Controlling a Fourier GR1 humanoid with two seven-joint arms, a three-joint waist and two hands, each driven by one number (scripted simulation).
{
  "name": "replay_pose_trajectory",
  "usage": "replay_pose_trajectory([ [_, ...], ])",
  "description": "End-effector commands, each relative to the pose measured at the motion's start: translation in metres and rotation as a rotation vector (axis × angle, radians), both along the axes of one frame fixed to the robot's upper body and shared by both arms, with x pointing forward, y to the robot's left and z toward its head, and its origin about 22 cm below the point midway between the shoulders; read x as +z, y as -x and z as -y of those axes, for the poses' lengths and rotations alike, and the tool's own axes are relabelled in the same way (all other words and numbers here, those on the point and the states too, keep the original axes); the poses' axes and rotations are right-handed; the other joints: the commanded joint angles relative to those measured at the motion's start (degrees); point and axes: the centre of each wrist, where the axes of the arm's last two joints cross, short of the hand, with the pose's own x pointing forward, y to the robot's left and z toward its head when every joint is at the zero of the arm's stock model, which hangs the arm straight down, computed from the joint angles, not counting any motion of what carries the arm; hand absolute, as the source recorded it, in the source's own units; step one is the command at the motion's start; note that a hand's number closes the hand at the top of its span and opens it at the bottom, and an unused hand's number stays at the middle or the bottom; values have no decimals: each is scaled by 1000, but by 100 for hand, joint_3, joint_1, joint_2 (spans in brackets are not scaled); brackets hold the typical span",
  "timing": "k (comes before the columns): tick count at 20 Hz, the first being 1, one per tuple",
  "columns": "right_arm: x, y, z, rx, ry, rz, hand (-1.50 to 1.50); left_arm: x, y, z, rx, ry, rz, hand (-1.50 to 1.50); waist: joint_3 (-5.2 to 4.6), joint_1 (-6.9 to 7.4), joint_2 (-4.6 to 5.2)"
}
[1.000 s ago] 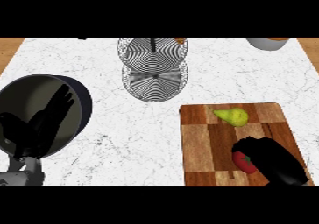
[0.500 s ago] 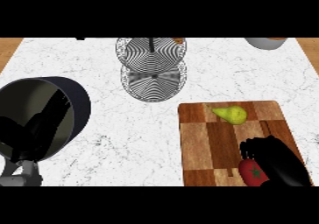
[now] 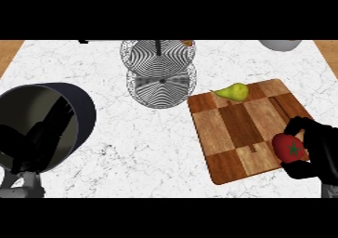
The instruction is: Pick the tomato from the cutting board and place it in the tiered basket
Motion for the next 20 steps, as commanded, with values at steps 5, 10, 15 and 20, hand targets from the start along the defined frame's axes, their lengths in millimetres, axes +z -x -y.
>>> replay_pose_trajectory([
  [5,72,13,-38,78,-292,337,150,4,0,0,3,5,6,0,15,65,3],
  [10,115,11,-83,138,-314,306,150,-2,-12,-3,-38,-1,5,0,6,117,34],
  [15,146,-2,-137,195,-337,273,150,7,-8,-6,-15,7,17,0,7,199,28],
  [20,168,-45,-175,201,-311,258,150,14,1,13,-36,-16,7,0,14,196,31],
])
